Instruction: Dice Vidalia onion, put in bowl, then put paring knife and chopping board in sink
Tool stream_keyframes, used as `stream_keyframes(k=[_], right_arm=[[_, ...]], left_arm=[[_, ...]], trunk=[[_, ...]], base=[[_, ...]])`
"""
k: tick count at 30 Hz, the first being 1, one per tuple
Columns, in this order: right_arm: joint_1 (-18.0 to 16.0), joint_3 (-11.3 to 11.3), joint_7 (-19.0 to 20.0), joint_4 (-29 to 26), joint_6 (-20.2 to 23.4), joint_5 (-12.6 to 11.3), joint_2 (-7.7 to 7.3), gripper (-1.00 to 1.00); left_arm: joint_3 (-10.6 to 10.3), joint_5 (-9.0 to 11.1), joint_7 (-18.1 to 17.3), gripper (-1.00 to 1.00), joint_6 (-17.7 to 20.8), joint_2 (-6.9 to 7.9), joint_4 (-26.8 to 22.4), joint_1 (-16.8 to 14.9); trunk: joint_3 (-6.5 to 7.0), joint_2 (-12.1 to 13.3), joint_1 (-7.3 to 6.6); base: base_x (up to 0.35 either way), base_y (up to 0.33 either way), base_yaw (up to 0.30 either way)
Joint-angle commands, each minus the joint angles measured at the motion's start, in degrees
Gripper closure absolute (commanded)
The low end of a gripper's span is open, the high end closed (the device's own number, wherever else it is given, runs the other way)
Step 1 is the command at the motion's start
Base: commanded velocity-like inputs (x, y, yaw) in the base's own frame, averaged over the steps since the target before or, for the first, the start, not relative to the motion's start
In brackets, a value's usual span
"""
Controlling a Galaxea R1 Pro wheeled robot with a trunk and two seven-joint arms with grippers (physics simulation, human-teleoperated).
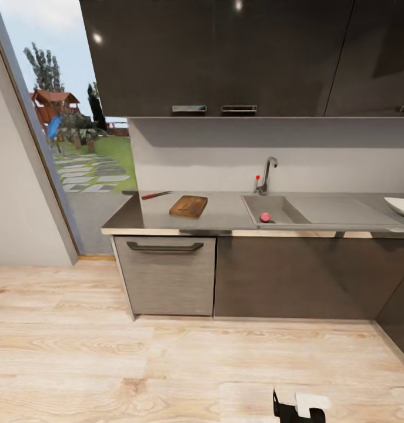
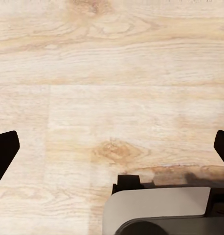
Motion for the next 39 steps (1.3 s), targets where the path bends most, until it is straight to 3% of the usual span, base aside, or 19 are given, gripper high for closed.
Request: stream_keyframes(k=[1,9,39], right_arm=[[0.0,0.03,-0.21,0.52,-0.17,-0.02,-0.01,-1.0],[0.0,-0.12,-0.27,4.64,-3.6,-0.1,-0.04,-1.0],[0.0,0.03,-0.2,5.34,-3.9,-0.07,-0.04,-1.0]], left_arm=[[0.05,0.04,-0.06,-1.0,-0.14,0.0,-0.02,-0.01],[0.01,0.04,-0.16,-1.0,-0.14,0.0,0.04,-0.01],[0.09,0.04,-0.11,-1.0,-0.14,0.0,-0.15,-0.01]], trunk=[[0.14,0.39,-0.23],[1.58,3.6,-1.98],[6.97,15.63,-8.57]], base=[[0.0,0.0,0.0],[0.0,0.0,0.0],[0.0,0.0,0.0]])
